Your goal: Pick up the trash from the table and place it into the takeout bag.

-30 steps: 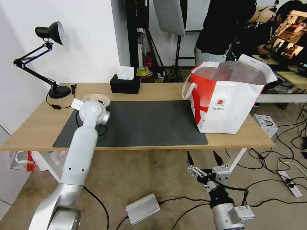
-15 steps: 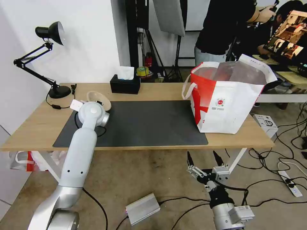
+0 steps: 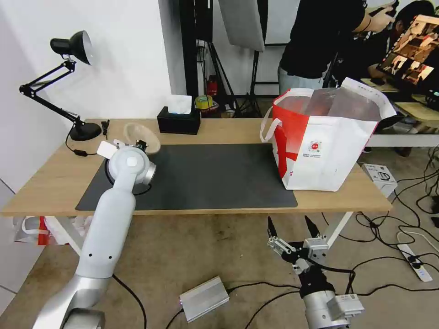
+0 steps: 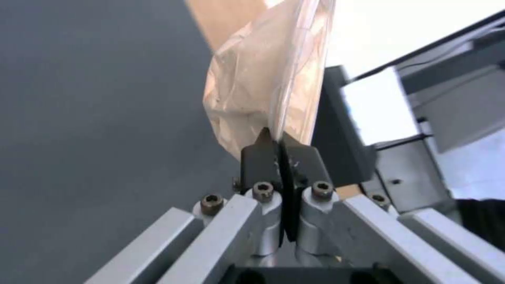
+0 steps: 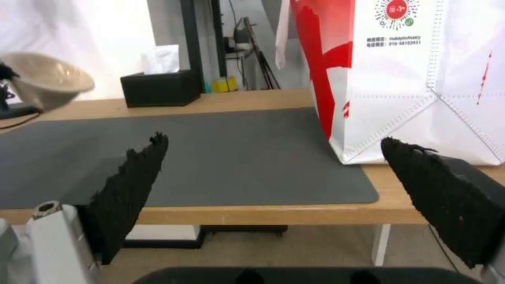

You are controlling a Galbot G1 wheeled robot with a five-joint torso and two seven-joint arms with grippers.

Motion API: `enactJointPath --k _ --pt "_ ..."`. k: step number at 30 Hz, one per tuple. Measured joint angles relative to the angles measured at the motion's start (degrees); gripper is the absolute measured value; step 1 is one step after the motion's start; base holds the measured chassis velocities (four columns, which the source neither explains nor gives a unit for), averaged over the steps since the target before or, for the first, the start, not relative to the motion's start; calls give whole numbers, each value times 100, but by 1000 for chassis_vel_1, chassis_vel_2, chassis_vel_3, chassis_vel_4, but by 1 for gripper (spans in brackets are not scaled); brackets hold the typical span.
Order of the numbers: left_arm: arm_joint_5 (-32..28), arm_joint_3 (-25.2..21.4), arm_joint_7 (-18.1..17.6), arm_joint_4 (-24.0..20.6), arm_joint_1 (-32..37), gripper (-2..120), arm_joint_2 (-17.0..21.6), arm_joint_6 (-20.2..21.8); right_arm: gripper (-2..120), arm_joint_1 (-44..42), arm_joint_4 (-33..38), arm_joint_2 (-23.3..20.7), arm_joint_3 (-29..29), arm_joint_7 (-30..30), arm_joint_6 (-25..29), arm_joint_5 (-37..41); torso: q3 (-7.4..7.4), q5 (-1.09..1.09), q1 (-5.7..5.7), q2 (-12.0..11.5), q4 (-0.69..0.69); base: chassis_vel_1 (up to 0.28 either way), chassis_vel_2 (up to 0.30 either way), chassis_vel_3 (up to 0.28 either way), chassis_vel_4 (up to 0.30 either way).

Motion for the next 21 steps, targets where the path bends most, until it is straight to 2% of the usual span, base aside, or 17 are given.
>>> enactJointPath --k 10,11,14,21 --pt "-389 -33 531 -860 458 0 504 -148 100 0 0 0 0 0 0 0 0 0 0 0 1 0 0 0 0" --pt "-389 -33 531 -860 458 0 504 -148 100 0 0 0 0 0 0 0 0 0 0 0 1 0 0 0 0" --pt "-489 -59 842 -1056 589 0 609 -240 100 0 0 0 0 0 0 0 0 0 0 0 1 0 0 0 0" --pt "-583 39 1146 -1210 614 0 642 -296 100 0 0 0 0 0 0 0 0 0 0 0 0 0 0 0 0"
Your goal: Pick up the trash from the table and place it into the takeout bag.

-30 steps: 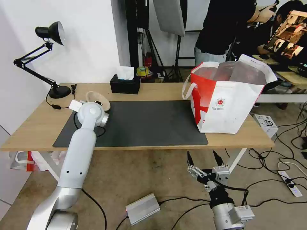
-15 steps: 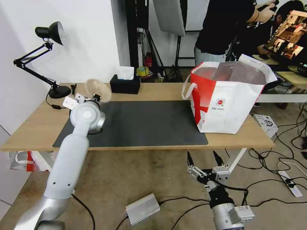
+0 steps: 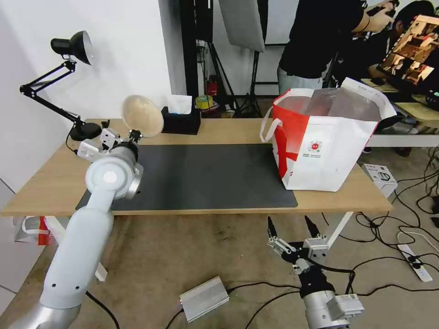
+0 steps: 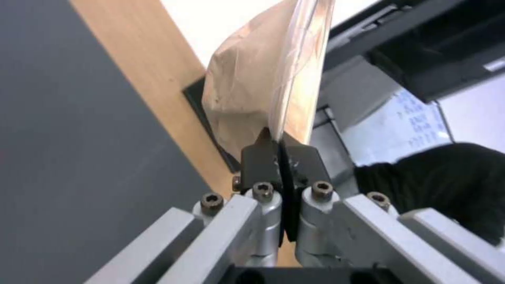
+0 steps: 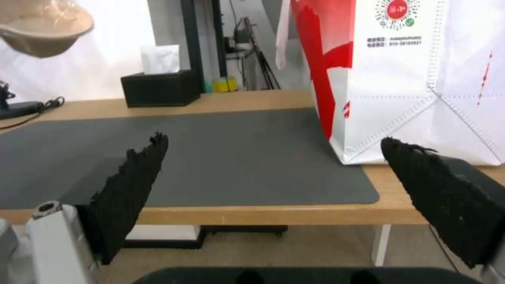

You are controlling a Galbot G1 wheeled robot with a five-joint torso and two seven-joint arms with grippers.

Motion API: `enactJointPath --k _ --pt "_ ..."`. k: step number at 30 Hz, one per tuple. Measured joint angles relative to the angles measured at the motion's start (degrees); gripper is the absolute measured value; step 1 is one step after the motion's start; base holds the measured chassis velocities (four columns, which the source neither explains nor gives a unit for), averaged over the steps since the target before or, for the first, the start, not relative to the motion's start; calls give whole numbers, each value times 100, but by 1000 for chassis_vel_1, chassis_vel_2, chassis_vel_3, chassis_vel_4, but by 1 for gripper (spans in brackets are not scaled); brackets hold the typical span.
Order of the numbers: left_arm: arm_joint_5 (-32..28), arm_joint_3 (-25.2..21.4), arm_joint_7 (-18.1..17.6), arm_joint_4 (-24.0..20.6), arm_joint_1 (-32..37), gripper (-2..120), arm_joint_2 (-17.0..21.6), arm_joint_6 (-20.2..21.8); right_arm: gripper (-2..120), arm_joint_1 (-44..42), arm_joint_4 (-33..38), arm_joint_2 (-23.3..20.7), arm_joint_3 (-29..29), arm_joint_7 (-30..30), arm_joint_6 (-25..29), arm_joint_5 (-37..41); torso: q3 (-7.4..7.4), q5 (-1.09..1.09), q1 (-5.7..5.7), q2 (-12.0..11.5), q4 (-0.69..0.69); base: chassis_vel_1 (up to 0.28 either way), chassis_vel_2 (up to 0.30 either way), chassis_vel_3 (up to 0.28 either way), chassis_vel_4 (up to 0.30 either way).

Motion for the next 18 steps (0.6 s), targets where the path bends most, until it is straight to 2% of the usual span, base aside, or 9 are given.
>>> enactJointPath --k 11,18 --pt "-126 537 326 -76 -431 0 58 -102 100 0 0 0 0 0 0 0 0 0 0 0 0 0 0 0 0" --pt "-189 1142 521 98 -1073 0 -19 -190 100 0 0 0 0 0 0 0 0 0 0 0 0 0 0 0 0"
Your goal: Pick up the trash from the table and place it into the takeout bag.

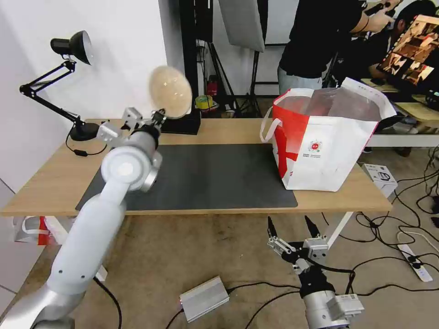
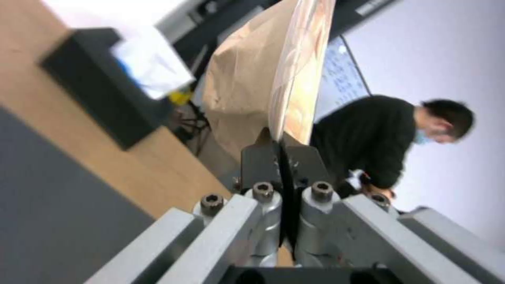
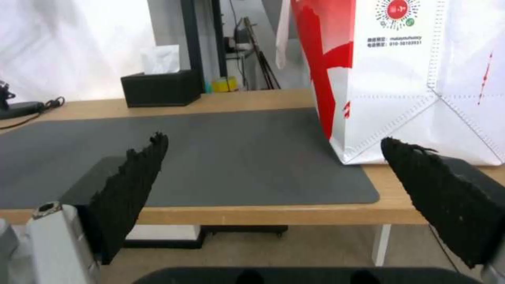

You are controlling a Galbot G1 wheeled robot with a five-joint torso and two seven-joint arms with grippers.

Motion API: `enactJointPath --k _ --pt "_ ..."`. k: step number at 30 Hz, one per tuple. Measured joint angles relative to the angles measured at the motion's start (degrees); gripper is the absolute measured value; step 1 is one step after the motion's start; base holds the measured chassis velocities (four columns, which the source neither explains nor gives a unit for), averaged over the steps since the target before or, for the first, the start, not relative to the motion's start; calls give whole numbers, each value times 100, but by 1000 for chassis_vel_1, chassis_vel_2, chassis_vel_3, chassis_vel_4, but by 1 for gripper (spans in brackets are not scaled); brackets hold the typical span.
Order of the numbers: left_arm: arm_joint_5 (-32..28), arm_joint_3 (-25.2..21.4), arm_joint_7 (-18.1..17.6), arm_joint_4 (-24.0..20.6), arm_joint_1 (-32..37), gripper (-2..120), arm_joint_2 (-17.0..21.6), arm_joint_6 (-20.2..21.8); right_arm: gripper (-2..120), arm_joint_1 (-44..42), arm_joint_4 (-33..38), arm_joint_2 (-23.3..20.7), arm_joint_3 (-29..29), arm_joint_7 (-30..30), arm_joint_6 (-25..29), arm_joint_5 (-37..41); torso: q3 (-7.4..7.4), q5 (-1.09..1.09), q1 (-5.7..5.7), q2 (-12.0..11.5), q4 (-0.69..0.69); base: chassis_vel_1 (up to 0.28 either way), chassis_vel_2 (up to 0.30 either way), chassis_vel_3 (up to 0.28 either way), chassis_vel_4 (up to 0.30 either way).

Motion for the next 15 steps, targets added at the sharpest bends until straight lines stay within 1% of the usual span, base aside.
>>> enactJointPath --k 1,5,6,9,10,11,14,15 --pt "0 0 0 0 0 0 0 0 100 0 0 0 0 0 0 0 0 0 0 0 0 0 0 0 0" --pt "-21 315 37 281 -473 0 -186 -27 100 0 0 0 0 0 0 0 0 1 0 0 0 0 0 0 0" --pt "-21 315 37 281 -473 0 -186 -27 100 0 0 0 0 0 0 0 0 1 0 0 0 0 0 0 0" --pt "-19 537 43 509 -760 0 -375 -31 100 1 0 0 0 0 0 0 0 1 0 0 -1 0 0 0 0" --pt "-19 537 43 509 -760 0 -375 -31 100 1 0 0 0 0 0 0 0 1 0 0 -1 0 0 0 0" --pt "0 687 56 650 -922 0 -504 -35 100 0 0 0 0 0 0 0 0 1 0 0 1 0 0 0 0" --pt "55 912 74 926 -1194 0 -797 -37 100 0 0 0 0 0 0 0 0 1 0 0 0 0 0 0 0" --pt "55 912 74 926 -1194 0 -797 -37 100 0 0 0 0 0 0 0 0 1 0 0 0 0 0 0 0"
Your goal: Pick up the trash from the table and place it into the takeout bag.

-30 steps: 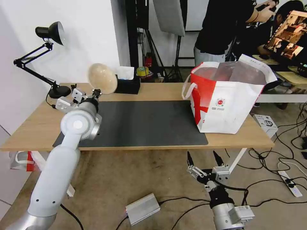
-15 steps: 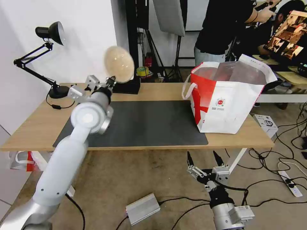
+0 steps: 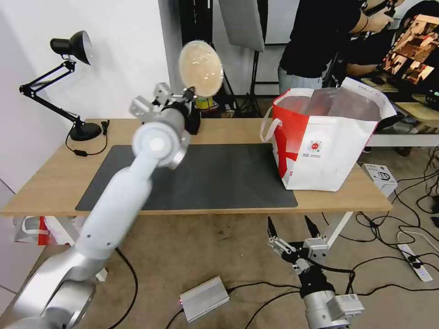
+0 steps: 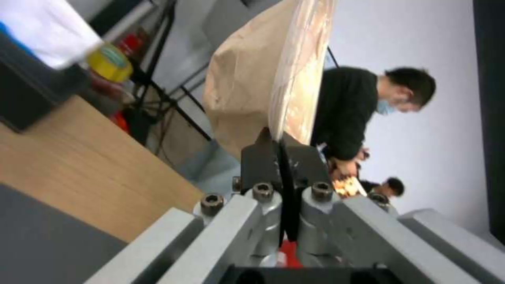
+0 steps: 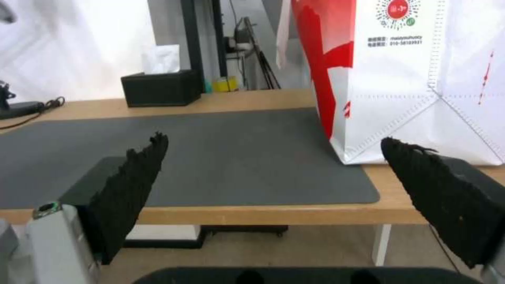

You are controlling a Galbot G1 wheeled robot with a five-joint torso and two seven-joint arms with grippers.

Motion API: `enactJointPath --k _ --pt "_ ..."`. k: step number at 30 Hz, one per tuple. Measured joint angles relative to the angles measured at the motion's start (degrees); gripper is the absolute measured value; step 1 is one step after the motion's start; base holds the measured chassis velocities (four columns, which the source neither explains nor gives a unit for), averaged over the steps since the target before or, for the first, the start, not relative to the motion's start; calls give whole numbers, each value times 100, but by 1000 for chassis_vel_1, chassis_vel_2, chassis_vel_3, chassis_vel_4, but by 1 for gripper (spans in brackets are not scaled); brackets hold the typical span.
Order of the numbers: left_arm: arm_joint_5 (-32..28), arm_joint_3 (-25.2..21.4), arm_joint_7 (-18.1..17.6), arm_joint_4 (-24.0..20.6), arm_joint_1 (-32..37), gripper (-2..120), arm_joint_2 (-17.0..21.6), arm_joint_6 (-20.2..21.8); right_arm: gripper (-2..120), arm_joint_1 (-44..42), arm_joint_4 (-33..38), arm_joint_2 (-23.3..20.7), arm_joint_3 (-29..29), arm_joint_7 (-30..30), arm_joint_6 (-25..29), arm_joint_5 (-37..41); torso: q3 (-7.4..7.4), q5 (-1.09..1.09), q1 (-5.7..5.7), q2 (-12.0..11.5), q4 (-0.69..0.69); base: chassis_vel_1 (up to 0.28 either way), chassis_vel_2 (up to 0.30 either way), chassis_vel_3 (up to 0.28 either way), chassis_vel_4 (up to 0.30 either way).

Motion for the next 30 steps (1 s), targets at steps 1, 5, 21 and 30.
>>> enactJointPath --k 1,5,21,30 --pt "27 90 0 112 -102 0 -115 0 100 0 0 0 0 0 0 0 0 0 0 0 0 0 0 0 0" --pt "82 257 13 304 -266 0 -303 -11 100 0 0 0 0 0 0 0 0 1 0 0 0 0 0 0 0" --pt "186 794 323 1070 -917 0 -1033 -92 100 0 0 0 0 0 0 0 0 0 0 0 0 0 0 0 0" --pt "332 1004 482 1583 -1133 0 -1526 -94 100 0 0 0 0 0 0 0 0 0 0 0 0 0 0 0 0"
